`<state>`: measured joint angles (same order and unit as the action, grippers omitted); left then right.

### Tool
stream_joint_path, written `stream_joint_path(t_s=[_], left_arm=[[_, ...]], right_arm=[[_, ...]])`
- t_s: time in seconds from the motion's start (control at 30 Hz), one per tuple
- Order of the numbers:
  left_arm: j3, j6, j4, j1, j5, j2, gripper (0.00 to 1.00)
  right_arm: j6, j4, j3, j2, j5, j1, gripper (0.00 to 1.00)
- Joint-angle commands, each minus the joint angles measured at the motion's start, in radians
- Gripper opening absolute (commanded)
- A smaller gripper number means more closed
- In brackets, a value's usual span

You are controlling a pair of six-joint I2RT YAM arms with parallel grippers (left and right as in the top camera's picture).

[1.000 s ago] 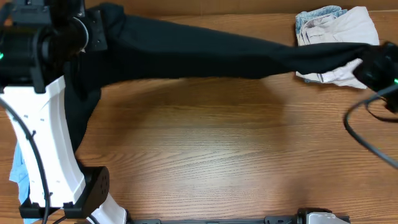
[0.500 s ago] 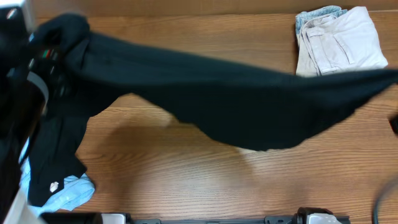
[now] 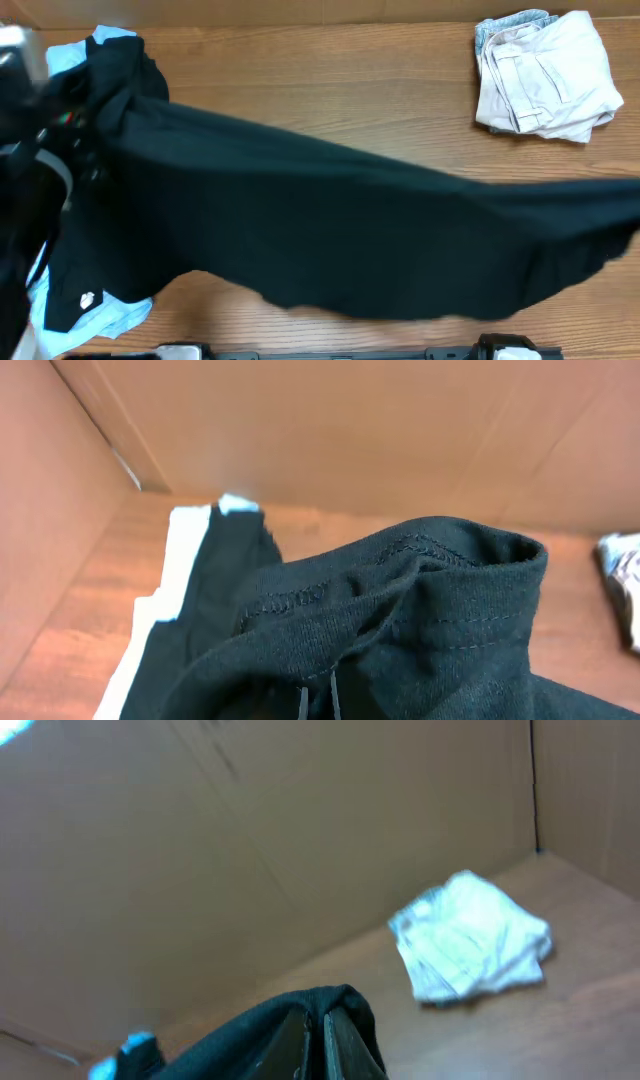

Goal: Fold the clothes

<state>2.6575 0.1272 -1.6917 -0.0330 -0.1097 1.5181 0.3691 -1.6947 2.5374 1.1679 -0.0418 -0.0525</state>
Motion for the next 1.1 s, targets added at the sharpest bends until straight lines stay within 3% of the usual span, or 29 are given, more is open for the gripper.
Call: stream_joint_path(t_s=[0.0,0.43,0.8,0.87,1.0,1.03,1.07], left_arm=[[-0.066,0.005,0.010,-0.005,-0.059,0.127,0.04],[-0.098,0.023,0.221,-0.005,-0.111,0.625,0.04],[-0.098,0.026,0.579,-0.005,-0.108,1.005,0.04],[-0.098,0.026,0.682,-0.005,-0.108,1.048,0.14],[-0.098,0.026,0.845,-0.005,-0.108,1.089,0.72],[-0.097,0.026,0.874,-0.005,-0.108,1.089,0.84],[-0.095,0.026,0.896,-0.005,-0.108,1.085,0.88]], right_arm=[[-0.027,0.022,-0.076,0.136,-0.035,-0.011,0.04],[-0.151,0.224,-0.144,0.760,0.135,-0.003,0.04],[-0.156,0.624,-0.144,1.232,0.156,0.081,0.04],[-0.156,0.717,-0.144,1.283,0.155,0.098,0.04],[-0.156,0.850,-0.144,1.320,0.140,0.115,0.21],[-0.156,0.869,-0.143,1.320,0.135,0.117,0.27],[-0.156,0.881,-0.135,1.315,0.133,0.117,0.33]])
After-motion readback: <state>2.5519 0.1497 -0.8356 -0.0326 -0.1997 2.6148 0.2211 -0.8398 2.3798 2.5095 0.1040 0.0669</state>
